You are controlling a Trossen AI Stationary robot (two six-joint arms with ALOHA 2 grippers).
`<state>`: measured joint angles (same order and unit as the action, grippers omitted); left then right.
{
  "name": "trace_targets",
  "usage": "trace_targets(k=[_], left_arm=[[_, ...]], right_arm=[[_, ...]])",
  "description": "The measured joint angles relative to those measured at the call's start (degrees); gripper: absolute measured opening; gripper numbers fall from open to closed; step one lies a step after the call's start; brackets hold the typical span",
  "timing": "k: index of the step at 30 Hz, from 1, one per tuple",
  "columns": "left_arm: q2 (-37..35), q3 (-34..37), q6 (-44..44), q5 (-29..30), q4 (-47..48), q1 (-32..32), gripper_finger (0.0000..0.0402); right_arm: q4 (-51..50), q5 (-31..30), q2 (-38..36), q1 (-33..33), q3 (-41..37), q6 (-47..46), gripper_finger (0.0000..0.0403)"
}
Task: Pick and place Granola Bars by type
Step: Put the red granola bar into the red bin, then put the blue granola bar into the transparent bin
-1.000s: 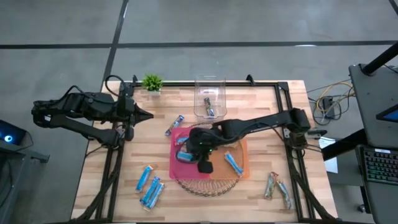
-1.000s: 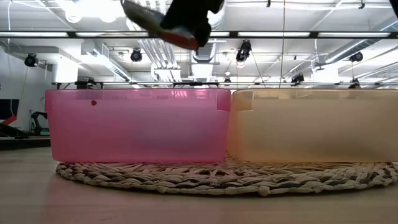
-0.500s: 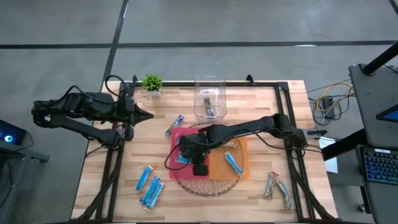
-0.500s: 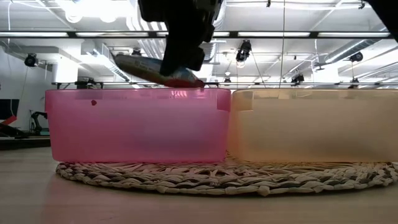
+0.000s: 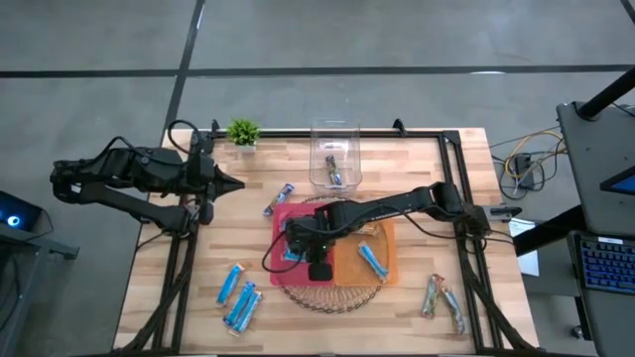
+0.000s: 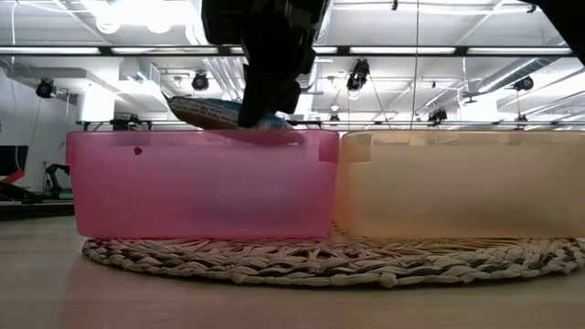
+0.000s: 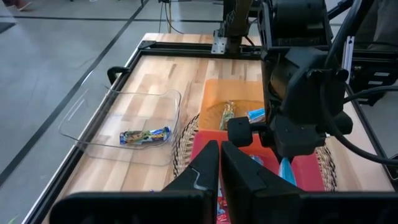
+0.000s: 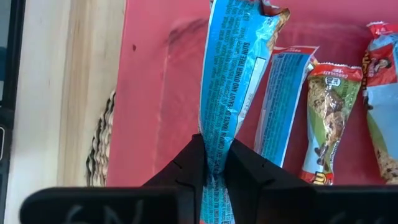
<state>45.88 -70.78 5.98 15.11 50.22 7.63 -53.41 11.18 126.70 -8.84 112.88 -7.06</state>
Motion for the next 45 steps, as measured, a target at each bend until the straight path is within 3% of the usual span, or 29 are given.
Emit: trace_targets(k=[13, 21, 27, 35, 41, 45], left_arm=[[0.0, 0.0, 0.0, 0.0, 0.0, 0.0, 0.0000], [0.0, 0.0, 0.0, 0.0, 0.0, 0.0, 0.0000], [0.0, 0.0, 0.0, 0.0, 0.0, 0.0, 0.0000], [0.5, 0.0, 0.0, 0.0, 0.0, 0.0, 0.0000], [2.2, 0.0, 0.0, -2.1, 0.1, 0.0, 0.0000], [3.3, 0.0, 0.8, -4.0, 2.1, 0.1, 0.0000]], right_arm=[[0.1, 1.1, -0.1, 0.0, -1.5, -1.0, 0.0130], [0.1, 1.1, -0.1, 0.0, -1.6, -0.9, 0.0145], [0.1, 1.3, -0.2, -0.1, -1.6, -0.9, 0.0117], [-0.9, 1.5, -3.5, -2.0, 0.4, -0.8, 0.0017], [-2.1, 0.4, -10.4, -4.1, 0.6, -2.2, 0.0009], [-4.4, -4.4, -16.0, -5.1, 0.6, -4.7, 0.0008]])
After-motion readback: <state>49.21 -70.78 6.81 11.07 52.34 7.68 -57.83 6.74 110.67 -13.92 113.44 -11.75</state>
